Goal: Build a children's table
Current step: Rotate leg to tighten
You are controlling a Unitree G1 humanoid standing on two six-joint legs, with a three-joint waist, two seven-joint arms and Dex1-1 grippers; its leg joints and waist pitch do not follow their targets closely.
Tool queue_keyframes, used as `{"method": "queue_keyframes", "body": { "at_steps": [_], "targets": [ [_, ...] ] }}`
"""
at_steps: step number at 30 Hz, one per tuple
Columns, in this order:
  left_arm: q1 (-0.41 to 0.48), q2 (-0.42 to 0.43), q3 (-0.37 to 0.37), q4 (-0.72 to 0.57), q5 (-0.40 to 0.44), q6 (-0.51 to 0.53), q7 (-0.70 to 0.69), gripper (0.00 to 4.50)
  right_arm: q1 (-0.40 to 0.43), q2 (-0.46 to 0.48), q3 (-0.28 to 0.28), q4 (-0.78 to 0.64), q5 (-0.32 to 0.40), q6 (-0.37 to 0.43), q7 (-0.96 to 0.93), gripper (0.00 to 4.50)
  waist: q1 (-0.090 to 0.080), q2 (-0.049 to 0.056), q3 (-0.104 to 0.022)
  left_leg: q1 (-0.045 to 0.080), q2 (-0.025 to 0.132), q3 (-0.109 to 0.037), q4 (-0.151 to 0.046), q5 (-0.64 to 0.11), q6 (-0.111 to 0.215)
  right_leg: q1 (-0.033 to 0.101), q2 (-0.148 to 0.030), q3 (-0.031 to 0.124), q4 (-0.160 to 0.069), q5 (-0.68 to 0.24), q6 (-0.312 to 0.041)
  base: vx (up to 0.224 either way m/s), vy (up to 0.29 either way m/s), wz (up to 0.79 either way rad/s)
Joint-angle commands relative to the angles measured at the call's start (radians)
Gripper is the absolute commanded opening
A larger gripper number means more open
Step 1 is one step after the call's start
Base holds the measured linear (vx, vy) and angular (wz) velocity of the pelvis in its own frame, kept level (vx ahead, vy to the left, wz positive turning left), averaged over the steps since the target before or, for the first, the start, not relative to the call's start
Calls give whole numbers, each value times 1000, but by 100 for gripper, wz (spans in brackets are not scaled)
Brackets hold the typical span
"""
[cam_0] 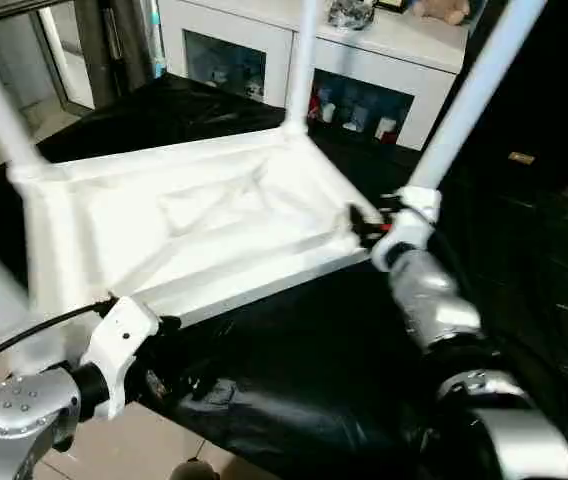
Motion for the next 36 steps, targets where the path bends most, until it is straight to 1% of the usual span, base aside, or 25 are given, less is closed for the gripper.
{"method": "queue_keyframes", "body": {
  "at_steps": [1, 2, 4, 5, 7, 10, 14, 15, 16, 17, 18, 19, 20, 21, 23, 24, 25, 26, 28, 29, 30, 31, 33, 34, 36],
  "targets": [
    [-10, 12, 1, 20, 25, -16, 29, 447, -14, -57, -57, 32, 1, -34, -53, 314, -9, 30, -59, 15, 15, 0, -70, -242, -48, 34, -44, 37, -63, -63, -150, 0, 0, 0],
    [-15, 15, -6, 27, 31, -25, 33, 447, -24, -70, -63, 52, 2, -43, -60, 314, -8, 31, -59, 15, 15, 0, -69, -239, -48, 34, -44, 36, -62, -56, -150, 0, 0, 0],
    [-24, 19, -15, 43, 44, -41, 43, 447, -38, -92, -74, 78, 2, -53, -80, 314, -8, 28, -60, 13, 13, 1, -66, -222, -42, 36, -41, 35, -59, -30, -156, 0, 0, 0],
    [-35, 17, -16, 59, 55, -55, 58, 447, -47, -110, -86, 99, 4, -61, -101, 314, -7, 34, -63, 13, 13, 0, -64, -216, -43, 37, -43, 35, -56, -22, -157, 0, 0, 0],
    [-42, 15, -16, 73, 62, -65, 67, 447, -49, -122, -92, 110, 5, -67, -111, 314, -9, 32, -63, 8, 13, 1, -61, -207, -40, 38, -42, 34, -54, -7, -165, 0, 0, 0],
    [-44, 17, -12, 89, 67, -81, 73, 447, -44, -137, -96, 121, 4, -78, -114, 314, -14, 31, -63, 3, 11, 1, -59, -202, -33, 41, -43, 34, -54, -17, -166, 0, 0, 0],
    [-28, 9, 9, 89, 45, -94, 76, 447, -33, -144, -96, 129, 4, -86, -110, 314, -16, 31, -60, 5, 13, 1, -59, -225, -30, 37, -44, 34, -57, -49, -173, 0, 0, 0],
    [-8, 4, 27, 87, 29, -114, 71, 447, -24, -147, -93, 129, -1, -86, -108, 314, -16, 35, -59, 5, 13, 0, -60, -240, -31, 36, -44, 34, -58, -66, -173, 0, 0, 0],
    [6, 1, 39, 86, 19, -129, 67, 447, -19, -149, -90, 129, -5, -87, -106, 314, -17, 34, -58, 5, 14, 0, -61, -256, -32, 35, -45, 34, -61, -87, -172, 0, 0, 0],
    [62, -18, 86, 85, -20, -181, 52, 447, 0, -151, -78, 114, -11, -85, -84, 314, -17, 33, -58, 4, 14, 0, -60, -260, -31, 35, -46, 34, -62, -92, -172, 0, 0, 0],
    [71, -21, 94, 85, -26, -189, 50, 447, 3, -151, -76, 111, -12, -85, -79, 314, -18, 32, -57, 2, 15, 0, -62, -270, -30, 36, -46, 34, -66, -102, -171, 0, 0, 0],
    [97, -37, 119, 84, -51, -216, 43, 447, 14, -150, -66, 96, -17, -86, -65, 314, -16, 33, -58, 9, 17, 1, -60, -269, -26, 30, -43, 35, -64, -92, -170, 0, 0, 0],
    [101, -41, 124, 83, -56, -221, 42, 447, 16, -149, -64, 91, -17, -85, -60, 314, -16, 33, -57, 8, 16, 2, -60, -269, -23, 30, -42, 35, -64, -88, -172, 0, 0, 0],
    [147, -77, 177, 75, -111, -271, 26, 447, 54, -138, -36, 24, -19, -78, 0, 314, -13, 30, -54, 5, 16, 1, -61, -277, -18, 31, -42, 35, -65, -95, -172, 0, 0, 0],
    [173, -94, 209, 68, -143, -293, 16, 447, 85, -129, -11, -32, -21, -74, 47, 314, -14, 28, -49, -1, 18, -1, -66, -304, -13, 33, -43, 36, -73, -132, -159, 0, 0, 0],
    [183, -106, 233, 66, -162, -301, 13, 447, 116, -125, 18, -85, -25, -70, 88, 314, -14, 29, -49, 1, 19, -2, -69, -315, -14, 33, -44, 36, -75, -152, -152, 0, 0, 0],
    [192, -118, 260, 65, -186, -312, 13, 447, 150, -123, 48, -144, -27, -61, 131, 314, -17, 26, -42, 2, 19, -3, -72, -352, -10, 27, -43, 38, -82, -216, -137, 0, 0, 0],
    [194, -120, 264, 65, -191, -314, 13, 447, 157, -123, 53, -154, -28, -59, 138, 314, -18, 26, -42, 2, 18, -5, -73, -358, -9, 28, -44, 38, -83, -231, -132, 0, 0, 0],
    [207, -141, 317, 65, -245, -334, 18, 447, 238, -126, 110, -281, -29, -35, 205, 314, -19, 26, -39, 3, 20, -6, -75, -371, -7, 24, -43, 40, -87, -257, -123, 0, 0, 0],
    [206, -145, 326, 65, -255, -337, 21, 447, 251, -128, 116, -298, -29, -29, 209, 314, -17, 26, -38, 3, 20, -6, -76, -369, -6, 26, -43, 41, -88, -259, -119, 0, 0, 0],
    [203, -151, 341, 66, -272, -343, 25, 447, 271, -131, 123, -326, -30, -18, 211, 314, -19, 25, -33, 3, 22, -7, -78, -383, -8, 21, -42, 42, -90, -275, -116, 0, 0, 0],
    [167, -166, 358, 70, -296, -369, 45, 447, 308, -133, 113, -354, -50, 1, 163, 314, -18, 25, -35, 6, 21, -7, -78, -385, -12, 21, -42, 43, -91, -285, -109, 0, 0, 0],
    [140, -174, 358, 75, -301, -385, 57, 447, 320, -129, 98, -355, -57, 6, 126, 314, -15, 28, -35, 13, 22, -5, -79, -384, -20, 14, -39, 44, -92, -261, -113, 0, 0, 0],
    [94, -189, 353, 84, -309, -405, 77, 447, 338, -117, 65, -361, -66, 5, 52, 314, -16, 32, -34, 13, 22, -6, -80, -392, -28, 14, -39, 43, -90, -254, -113, 0, 0, 0],
    [61, -199, 342, 88, -314, -405, 88, 447, 351, -103, 39, -375, -56, 15, 5, 314, -15, 29, -37, 13, 20, -6, -79, -384, -36, 17, -40, 44, -86, -236, -107, 0, 0, 0]
  ]
}}
